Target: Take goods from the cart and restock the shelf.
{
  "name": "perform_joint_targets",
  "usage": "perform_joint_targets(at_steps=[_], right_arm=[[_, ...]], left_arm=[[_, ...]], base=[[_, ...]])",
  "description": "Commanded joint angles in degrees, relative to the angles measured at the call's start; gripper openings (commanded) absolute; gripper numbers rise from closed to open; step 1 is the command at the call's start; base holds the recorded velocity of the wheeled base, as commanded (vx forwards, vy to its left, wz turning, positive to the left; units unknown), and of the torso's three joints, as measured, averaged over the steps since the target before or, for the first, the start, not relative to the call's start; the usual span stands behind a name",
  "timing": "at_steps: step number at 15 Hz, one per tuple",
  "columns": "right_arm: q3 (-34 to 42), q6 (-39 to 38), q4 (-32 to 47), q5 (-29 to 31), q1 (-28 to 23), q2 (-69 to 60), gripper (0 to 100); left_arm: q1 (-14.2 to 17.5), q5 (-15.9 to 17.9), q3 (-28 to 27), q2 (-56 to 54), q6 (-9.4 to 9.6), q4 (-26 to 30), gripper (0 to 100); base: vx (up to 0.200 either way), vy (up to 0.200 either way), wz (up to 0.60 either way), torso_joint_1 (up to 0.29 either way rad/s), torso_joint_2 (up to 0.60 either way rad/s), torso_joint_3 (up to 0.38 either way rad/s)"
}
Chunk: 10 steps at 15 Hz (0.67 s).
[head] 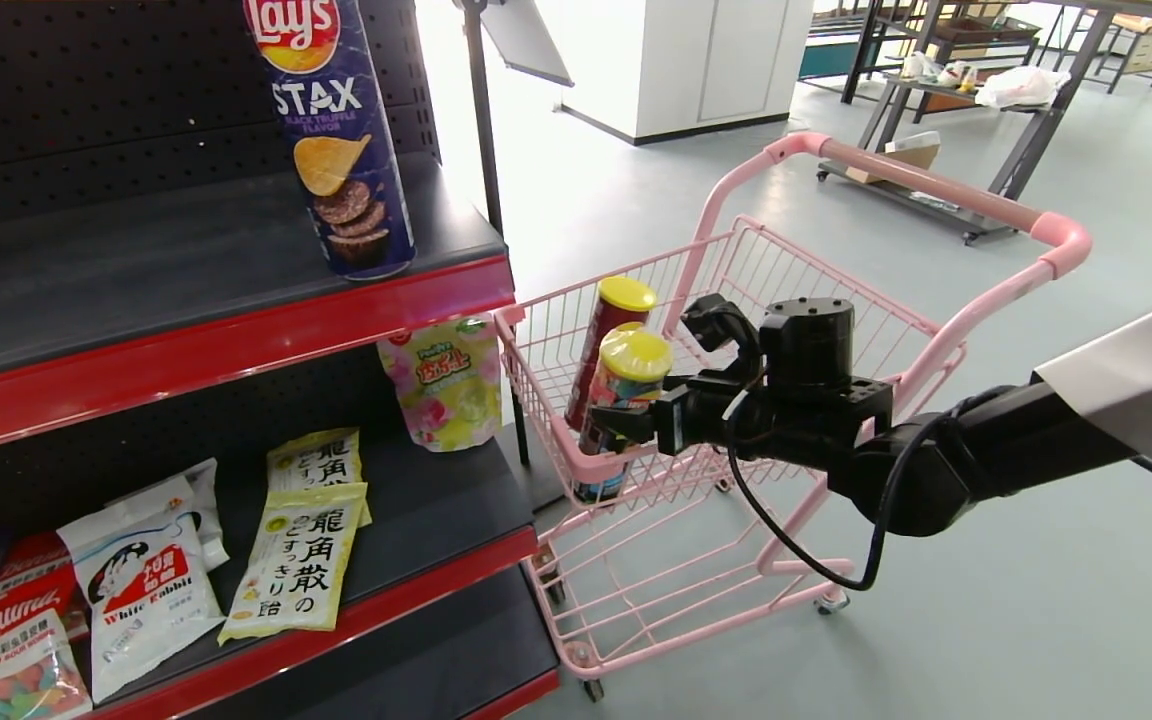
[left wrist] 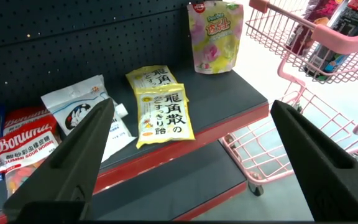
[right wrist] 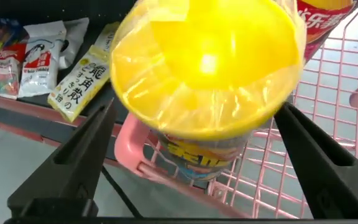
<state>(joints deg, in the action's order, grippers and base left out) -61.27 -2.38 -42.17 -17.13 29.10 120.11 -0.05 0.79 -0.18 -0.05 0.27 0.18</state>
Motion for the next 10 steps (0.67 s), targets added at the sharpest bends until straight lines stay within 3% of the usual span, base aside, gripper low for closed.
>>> perform_joint_targets(at_steps=[1,9,10], right_arm=[[-2.36,-0.26,-0.11,-0.01,-0.01,2.32,100],[-5.26,-5.01,-0.02,2.01,0.61,4.6,100],[-5.44,-5.01,-0.02,2.01,0.78,4.95,0]], left_arm=[[-0.04,0.0,0.01,0.05,0.0,-0.01,100],[-0.04,0.0,0.01,0.05,0.0,-0.01,100],[-0.04,0.0,0.01,0.05,0.0,-0.01,100]], base=[[0.0,0.0,0.0,0.0,0.0,0.0],[0.0,0.0,0.0,0.0,0.0,0.0],[0.0,0.0,0.0,0.0,0.0,0.0]])
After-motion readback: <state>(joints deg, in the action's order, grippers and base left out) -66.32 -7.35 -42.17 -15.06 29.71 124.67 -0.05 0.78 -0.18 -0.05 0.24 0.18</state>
